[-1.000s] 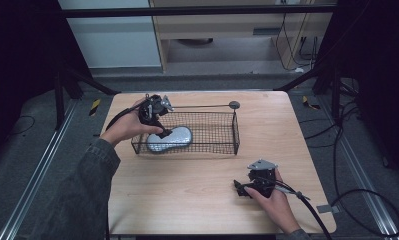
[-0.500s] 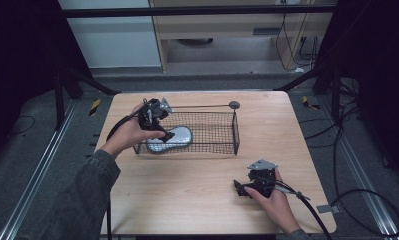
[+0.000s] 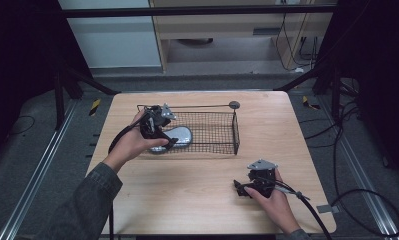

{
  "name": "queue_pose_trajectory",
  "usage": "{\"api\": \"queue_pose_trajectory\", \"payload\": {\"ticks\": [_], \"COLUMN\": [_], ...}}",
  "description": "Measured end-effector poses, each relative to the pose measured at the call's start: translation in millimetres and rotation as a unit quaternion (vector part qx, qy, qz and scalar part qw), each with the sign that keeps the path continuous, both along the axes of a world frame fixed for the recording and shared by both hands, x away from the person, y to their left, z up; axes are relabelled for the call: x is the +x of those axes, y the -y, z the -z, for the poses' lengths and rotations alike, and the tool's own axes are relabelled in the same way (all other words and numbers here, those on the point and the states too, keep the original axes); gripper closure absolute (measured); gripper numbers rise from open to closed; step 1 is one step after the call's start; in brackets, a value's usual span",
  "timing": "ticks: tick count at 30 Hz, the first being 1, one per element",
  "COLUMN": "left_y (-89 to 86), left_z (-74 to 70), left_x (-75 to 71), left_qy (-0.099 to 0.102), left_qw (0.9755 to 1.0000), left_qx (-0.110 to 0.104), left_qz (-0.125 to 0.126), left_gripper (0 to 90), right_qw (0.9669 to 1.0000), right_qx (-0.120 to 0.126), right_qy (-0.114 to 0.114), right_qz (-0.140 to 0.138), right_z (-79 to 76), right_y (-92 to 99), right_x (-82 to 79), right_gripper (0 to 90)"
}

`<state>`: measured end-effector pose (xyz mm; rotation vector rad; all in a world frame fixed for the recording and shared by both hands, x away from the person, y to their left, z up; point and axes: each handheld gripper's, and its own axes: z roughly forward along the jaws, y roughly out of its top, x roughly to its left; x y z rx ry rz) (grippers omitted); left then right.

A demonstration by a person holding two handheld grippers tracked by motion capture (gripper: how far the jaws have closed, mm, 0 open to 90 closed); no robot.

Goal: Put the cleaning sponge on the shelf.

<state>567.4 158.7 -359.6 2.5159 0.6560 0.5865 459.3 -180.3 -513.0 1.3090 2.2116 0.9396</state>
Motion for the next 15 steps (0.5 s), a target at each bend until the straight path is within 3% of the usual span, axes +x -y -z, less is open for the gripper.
{"api": "queue_pose_trajectory", "payload": {"ticks": [10,15], "left_y": [-6.1,-7.4], "left_z": [-6.6,-3.1], "left_x": [-27.7,-44.2], "left_qy": [0.023,0.027], "left_qw": [0.9991,0.9986], "left_qx": [-0.034,-0.044], "left_qz": [-0.013,-0.013], "left_gripper": [5.1,4.9], "right_qw": [1.0,1.0], "right_qx": [-0.001,-0.001], "right_qy": [0.001,0.001], "right_qz": [0.001,0.001], "right_z": [0.2,0.2], "right_y": [-0.1,-0.1], "right_x": [-0.1,-0.1], "right_gripper": [0.7,0.7]}}
